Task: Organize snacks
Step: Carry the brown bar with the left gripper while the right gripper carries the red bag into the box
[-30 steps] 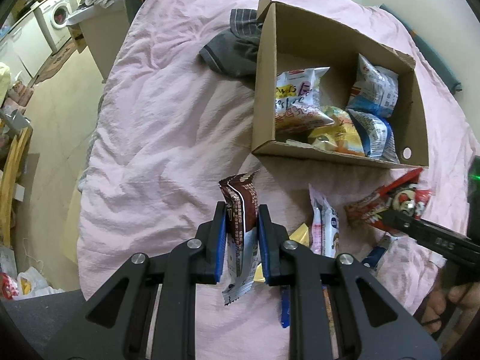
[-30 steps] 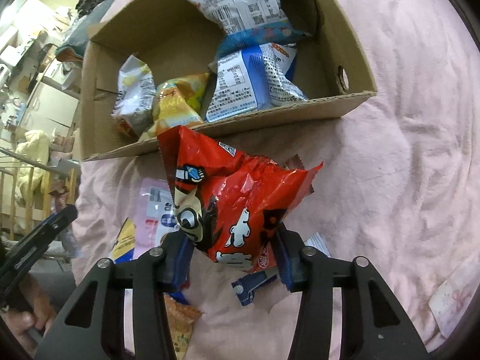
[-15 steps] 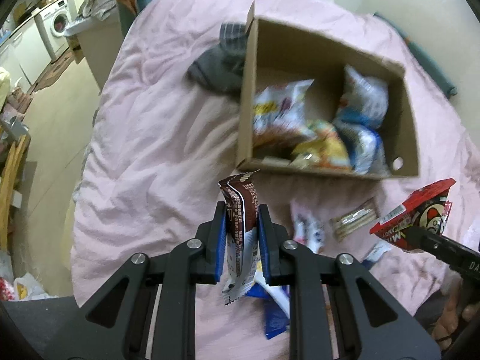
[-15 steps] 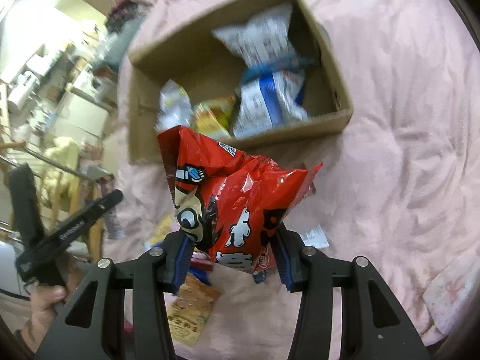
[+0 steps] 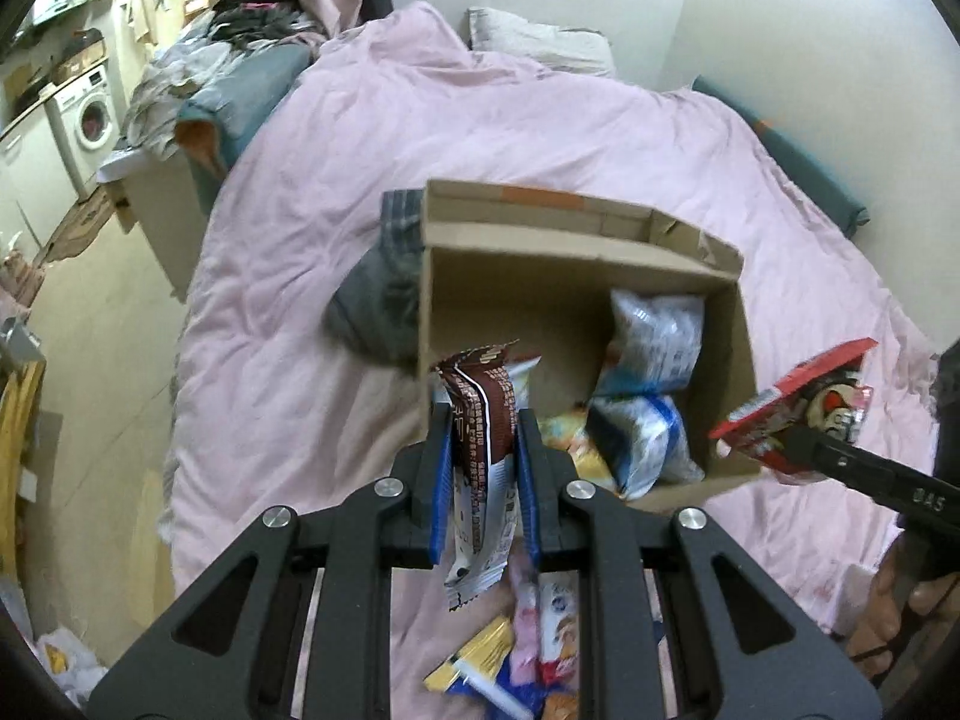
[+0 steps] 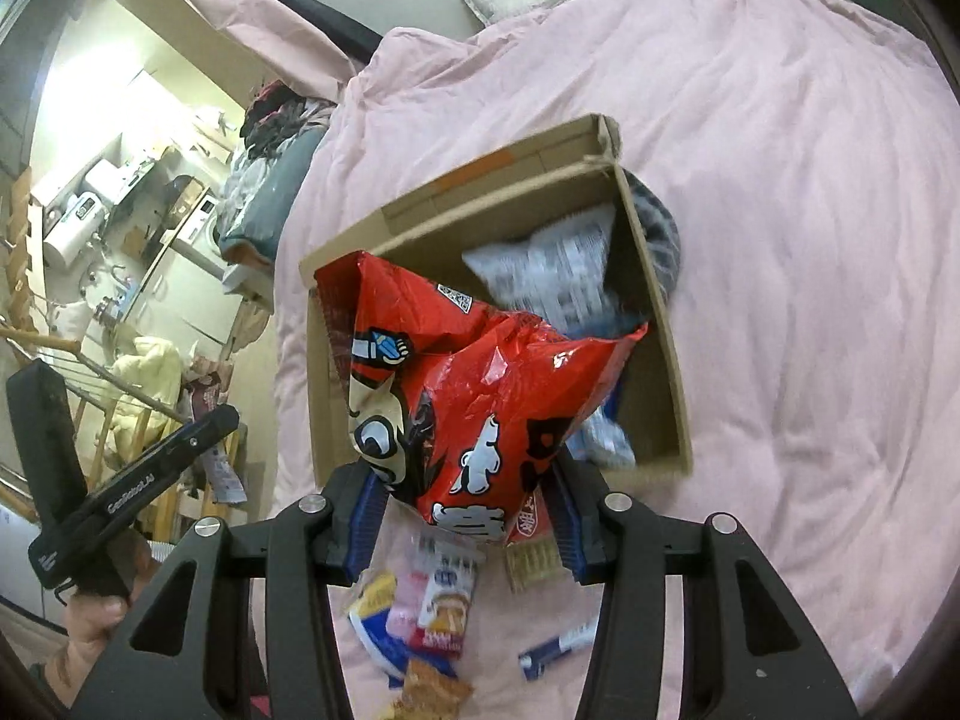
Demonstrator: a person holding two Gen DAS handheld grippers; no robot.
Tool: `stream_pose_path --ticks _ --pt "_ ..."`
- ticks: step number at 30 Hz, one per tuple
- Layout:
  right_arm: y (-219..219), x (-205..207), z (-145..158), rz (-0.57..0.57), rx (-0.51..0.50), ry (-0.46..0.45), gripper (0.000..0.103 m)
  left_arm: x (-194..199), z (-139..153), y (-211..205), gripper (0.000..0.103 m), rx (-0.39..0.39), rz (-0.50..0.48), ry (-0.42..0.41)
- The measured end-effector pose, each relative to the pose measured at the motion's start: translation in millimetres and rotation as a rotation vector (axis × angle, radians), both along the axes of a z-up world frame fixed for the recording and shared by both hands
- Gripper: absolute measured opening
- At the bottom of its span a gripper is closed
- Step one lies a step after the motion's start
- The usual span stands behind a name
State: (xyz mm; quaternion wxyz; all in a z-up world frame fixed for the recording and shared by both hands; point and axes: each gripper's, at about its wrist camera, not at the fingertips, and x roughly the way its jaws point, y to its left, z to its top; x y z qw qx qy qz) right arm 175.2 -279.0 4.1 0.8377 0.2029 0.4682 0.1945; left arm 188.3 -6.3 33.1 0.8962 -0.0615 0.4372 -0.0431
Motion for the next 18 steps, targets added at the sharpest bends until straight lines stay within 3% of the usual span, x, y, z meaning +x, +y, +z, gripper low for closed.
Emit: stream_pose_path --ticks 7,13,18 --pt "22 42 -10 0.015 -0.034 0.0 0.049 39 6 -23 0.016 0.021 -0.035 -0.057" --pt "31 58 -40 0.03 -0.002 0.033 0.049 69 -15 -37 0.016 0.08 -0.071 -0.096" --pt "40 66 -50 0.039 -0.011 0.052 0.05 85 -35 -35 0.016 0.042 -0.067 -0.072"
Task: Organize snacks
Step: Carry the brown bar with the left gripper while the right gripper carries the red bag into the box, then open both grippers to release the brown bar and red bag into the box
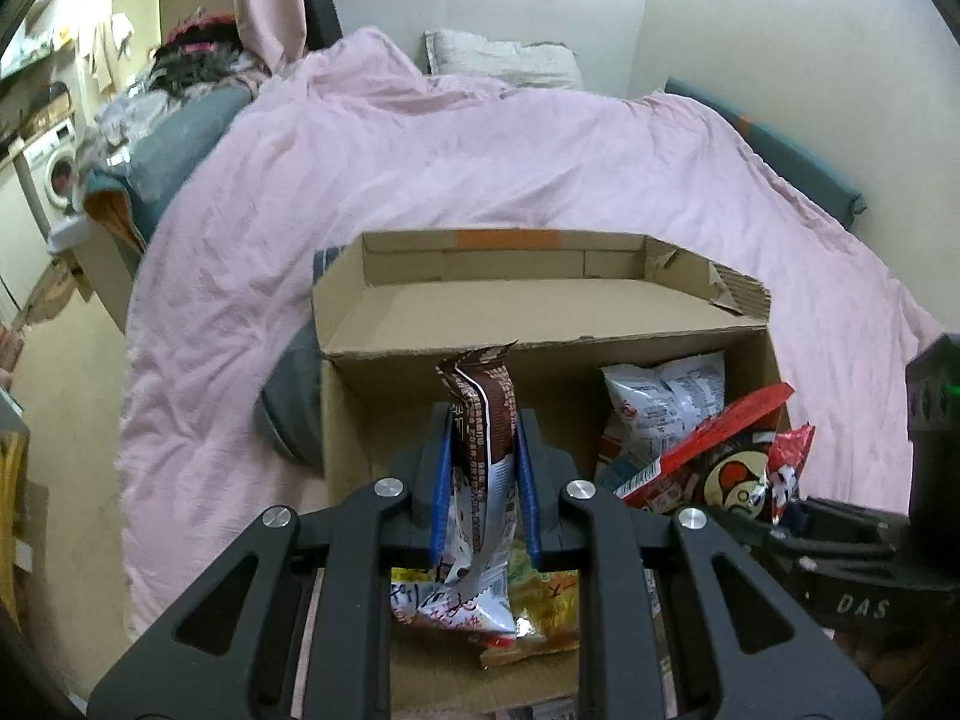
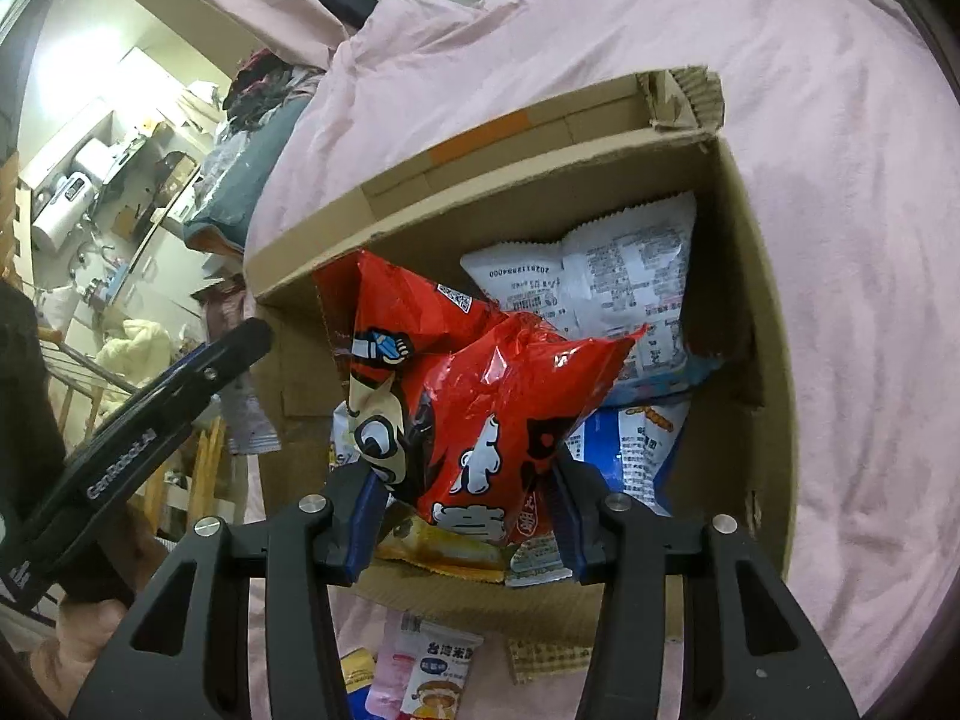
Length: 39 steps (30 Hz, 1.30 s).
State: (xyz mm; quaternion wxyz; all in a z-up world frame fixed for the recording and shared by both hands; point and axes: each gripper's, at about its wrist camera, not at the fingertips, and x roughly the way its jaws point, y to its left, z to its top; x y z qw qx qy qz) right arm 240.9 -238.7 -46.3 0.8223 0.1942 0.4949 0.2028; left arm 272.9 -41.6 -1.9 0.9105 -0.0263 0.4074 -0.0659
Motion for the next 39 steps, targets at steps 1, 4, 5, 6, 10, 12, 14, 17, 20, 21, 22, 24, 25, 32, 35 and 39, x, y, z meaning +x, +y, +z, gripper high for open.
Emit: stream_pose_path --ticks 1,4,5,6,10,12,14,17,20,21,22,24,25,32,35,39 --pt "0 0 -2 -0.005 0.007 0.008 0.05 3 -3 0 0.016 -0.008 0.001 0.019" --pt "0 5 -10 -0.018 0.03 0.037 0.051 8 -9 0 0.016 -0.031 0.001 0.04" --pt "1 6 -12 -0.021 0.034 0.046 0.051 8 -10 -1 0.016 -0.017 0.001 0.039" --pt "1 7 -15 -0.026 0.039 0.055 0.052 8 -11 -1 0.016 -0.006 -0.004 0.04" --pt "4 11 -20 -0.024 0.059 0.078 0.052 7 -14 2 0.016 -0.019 -0.009 0.042" --pt "5 12 -21 -0.022 0.055 0.078 0.052 8 -16 3 0.016 -0.009 -0.005 0.052" --pt "4 12 -23 -0.025 0.059 0.083 0.052 8 -19 4 0.016 -0.009 -0.002 0.059" --pt "6 13 -23 -0.028 0.056 0.085 0.053 8 -22 5 0.016 -0.007 0.001 0.069" --pt "4 13 -23 -0.034 0.058 0.085 0.053 7 -23 5 0.016 -0.006 0.003 0.073" --pt "3 13 -23 -0.037 0.06 0.086 0.053 7 -23 5 0.016 -0.008 0.005 0.074" --pt "3 13 -23 -0.041 0.061 0.086 0.053 7 -23 5 0.016 -0.012 0.007 0.076" --pt "1 12 -22 -0.046 0.071 0.081 0.053 7 -21 7 0.017 -0.019 0.01 0.075" --pt "1 12 -21 -0.047 0.076 0.078 0.054 6 -20 7 0.017 -0.018 0.013 0.074" --pt "-3 9 -7 -0.055 0.098 0.007 0.054 4 -12 10 0.017 -0.034 0.007 0.055" --pt "-6 7 2 -0.057 0.109 -0.03 0.061 3 -10 12 0.023 -0.034 0.017 0.047" --pt "-11 4 13 -0.09 0.106 -0.087 0.086 0 -6 16 0.074 -0.038 0.054 0.027"
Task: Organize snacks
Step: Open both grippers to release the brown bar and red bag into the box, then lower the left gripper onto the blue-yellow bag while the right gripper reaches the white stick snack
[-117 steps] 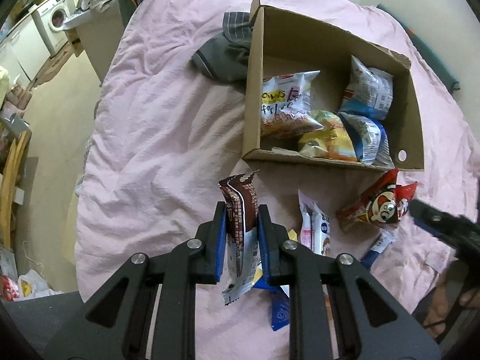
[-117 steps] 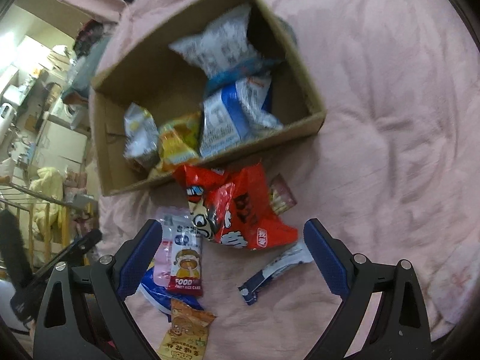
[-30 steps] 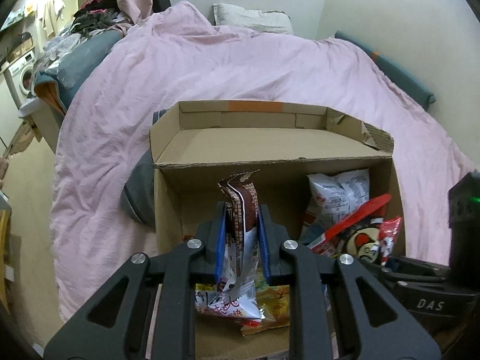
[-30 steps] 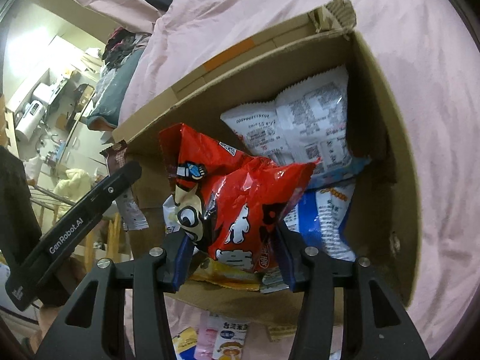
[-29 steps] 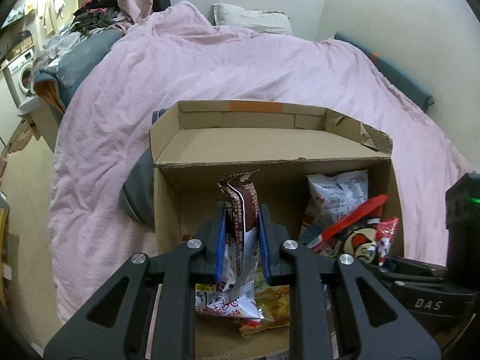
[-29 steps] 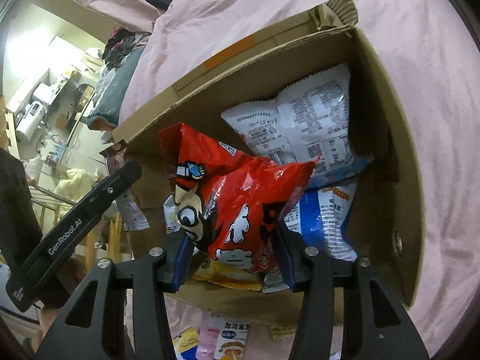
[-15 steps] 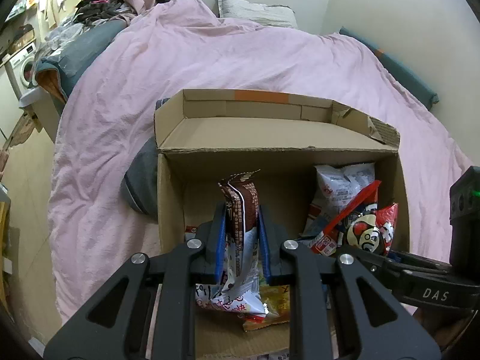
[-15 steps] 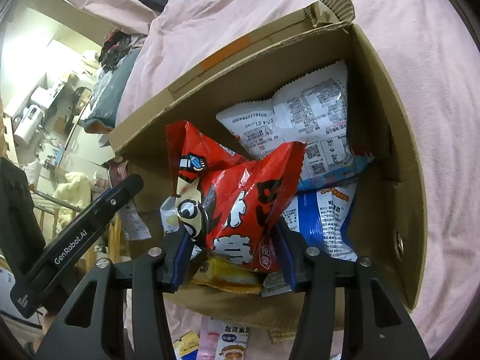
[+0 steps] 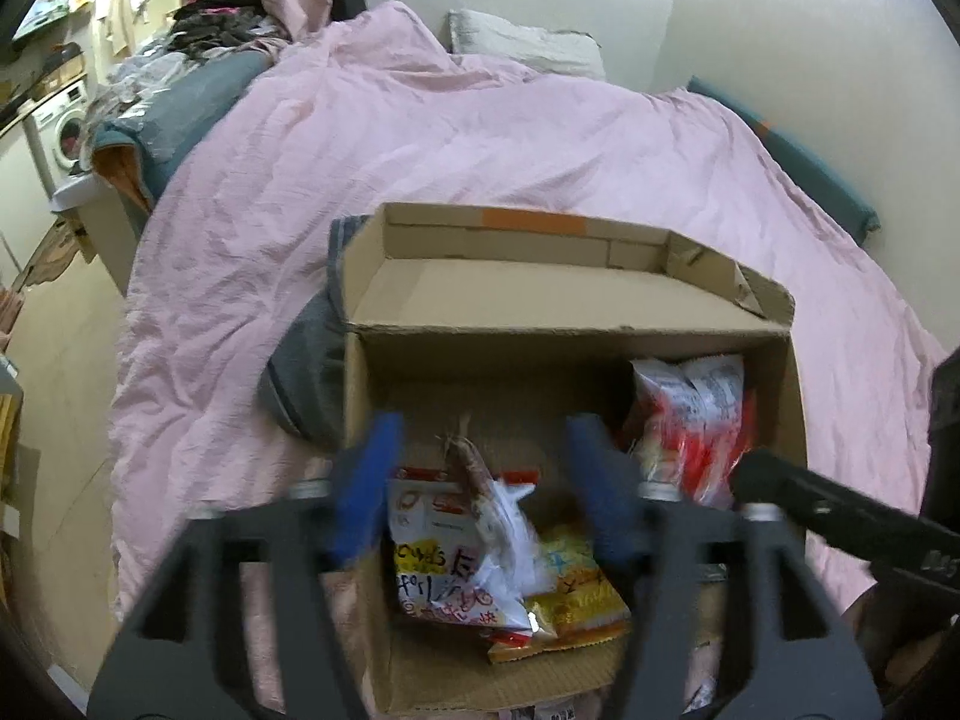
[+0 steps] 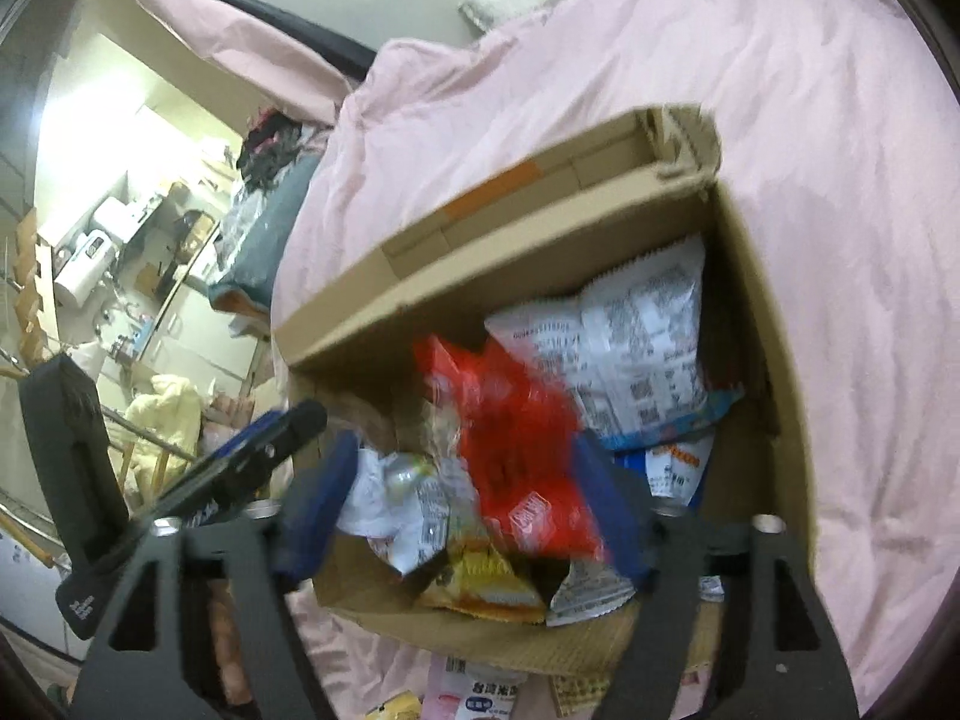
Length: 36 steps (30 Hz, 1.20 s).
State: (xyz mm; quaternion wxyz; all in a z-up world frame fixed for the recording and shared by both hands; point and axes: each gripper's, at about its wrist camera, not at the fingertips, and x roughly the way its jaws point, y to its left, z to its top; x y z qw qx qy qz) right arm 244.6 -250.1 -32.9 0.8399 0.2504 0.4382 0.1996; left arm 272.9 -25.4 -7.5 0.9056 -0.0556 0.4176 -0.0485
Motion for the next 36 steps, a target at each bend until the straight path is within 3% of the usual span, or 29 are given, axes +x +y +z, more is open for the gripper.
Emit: stream_pose_path --ticks 2,10,18,24,28,36 --pt "-2 -1 3 -0.017 -0.023 -0.012 0.087 -1 2 2 0.085 -0.008 0.008 -0.01" --pt "-2 4 2 -0.01 -0.032 0.002 0.087 0 3 -1 0.085 0.009 -0.005 -0.01" --pt "4 -7 17 -0.031 -0.132 -0.049 0.087 -10 10 10 0.085 -0.034 0.018 -0.019" --pt "-1 -21 24 -0.045 -0.171 -0.059 0.087 -28 18 16 0.085 -0.012 0.029 -0.057" --pt "-3 -34 33 -0.053 -0.188 -0.071 0.088 -43 23 18 0.098 0.007 0.037 -0.083" --pt "-4 -53 41 -0.041 -0.19 -0.093 0.088 -74 24 22 0.099 0.017 0.04 -0.071"
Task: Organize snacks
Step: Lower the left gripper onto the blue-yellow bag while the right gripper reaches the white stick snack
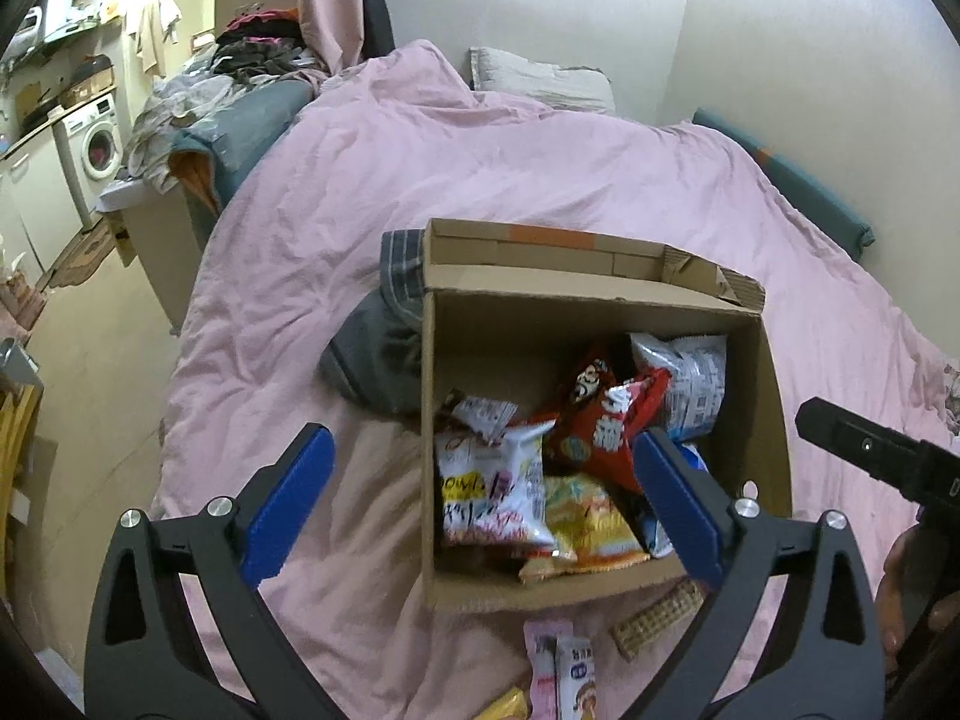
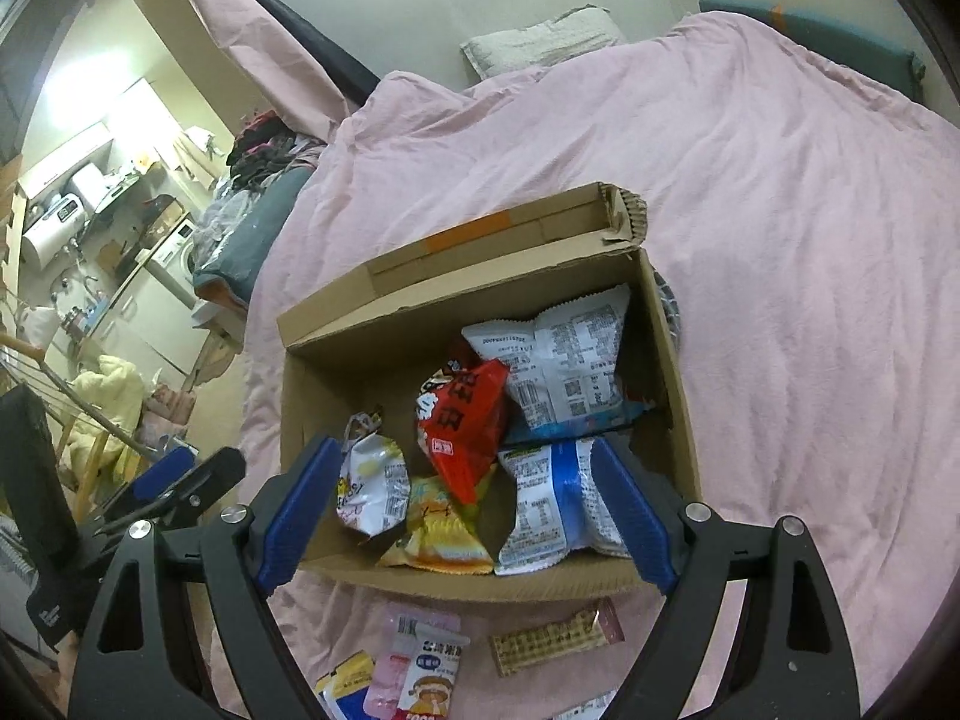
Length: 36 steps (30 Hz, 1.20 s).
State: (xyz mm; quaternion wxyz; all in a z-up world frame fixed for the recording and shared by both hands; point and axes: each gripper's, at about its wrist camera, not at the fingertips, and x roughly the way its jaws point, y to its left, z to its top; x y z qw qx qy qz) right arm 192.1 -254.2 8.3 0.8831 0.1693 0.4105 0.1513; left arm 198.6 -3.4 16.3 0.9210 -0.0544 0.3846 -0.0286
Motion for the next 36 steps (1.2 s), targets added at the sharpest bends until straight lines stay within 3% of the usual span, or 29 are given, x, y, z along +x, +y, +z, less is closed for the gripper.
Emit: stream_pose_path --ticks 12,19,22,28,30,32,36 --pt "-9 -47 -15 -0.029 -0.033 0.087 0.088 -49 -9 5 0.099 0.034 0.004 0.052" --pt "-15 -64 -29 -0.03 0.003 0.149 0.088 -69 -20 20 0.099 0.012 0.044 0.113" --pt "-18 -70 -37 -0.037 0.021 0.183 0.088 -74 -33 25 0.099 -0.007 0.056 0.177" --pt "-18 -77 -52 -0.032 0.022 0.244 0.088 -80 -86 33 0.098 -0.096 0.074 0.417" --pt "-20 -79 -56 -0.031 0.011 0.252 0.088 -84 -106 36 0.095 -0.134 0.101 0.483" --pt "-22 -81 -57 -0.032 -0.001 0.256 0.088 -89 -123 35 0.086 -0.174 0.111 0.55" --pt "-31 -85 -63 -0.043 -0.016 0.27 0.088 -99 -140 22 0.08 -0.201 0.077 0.607"
